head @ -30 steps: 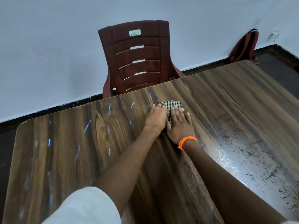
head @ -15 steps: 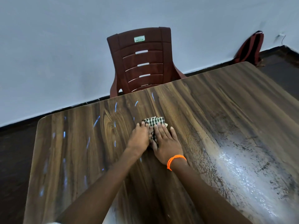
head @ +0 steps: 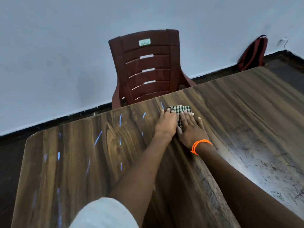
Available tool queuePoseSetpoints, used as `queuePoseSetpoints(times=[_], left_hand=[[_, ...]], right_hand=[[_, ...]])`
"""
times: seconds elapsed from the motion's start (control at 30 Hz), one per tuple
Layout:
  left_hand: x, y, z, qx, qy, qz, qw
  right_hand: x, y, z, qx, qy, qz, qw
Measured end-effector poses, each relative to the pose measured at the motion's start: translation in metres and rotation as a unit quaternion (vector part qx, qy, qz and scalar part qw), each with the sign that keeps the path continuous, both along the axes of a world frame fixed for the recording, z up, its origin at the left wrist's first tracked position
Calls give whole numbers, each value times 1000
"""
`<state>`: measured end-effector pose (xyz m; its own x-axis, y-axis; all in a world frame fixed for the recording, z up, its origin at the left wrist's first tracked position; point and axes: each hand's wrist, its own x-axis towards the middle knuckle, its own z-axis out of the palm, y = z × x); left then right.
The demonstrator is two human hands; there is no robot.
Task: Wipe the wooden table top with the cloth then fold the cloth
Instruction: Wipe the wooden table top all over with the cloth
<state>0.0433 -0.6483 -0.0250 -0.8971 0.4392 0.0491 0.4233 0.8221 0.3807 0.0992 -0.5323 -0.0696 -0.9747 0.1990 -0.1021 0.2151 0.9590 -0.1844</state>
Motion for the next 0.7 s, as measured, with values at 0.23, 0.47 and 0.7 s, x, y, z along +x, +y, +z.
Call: queuePoseSetpoints(times=[0.23, 0.47, 0.7], left_hand=[[-51, -50, 9, -22, -50, 49, 997], [-19, -94, -3, -90, -57, 47, 993], [7, -35, -11, -91, 2, -76, 993]], right_hand=[[-60, -50, 7, -36, -2, 45, 998], [-17, -87, 6, -39, 20, 95, 995], [29, -38, 3, 2, 29, 23, 999]])
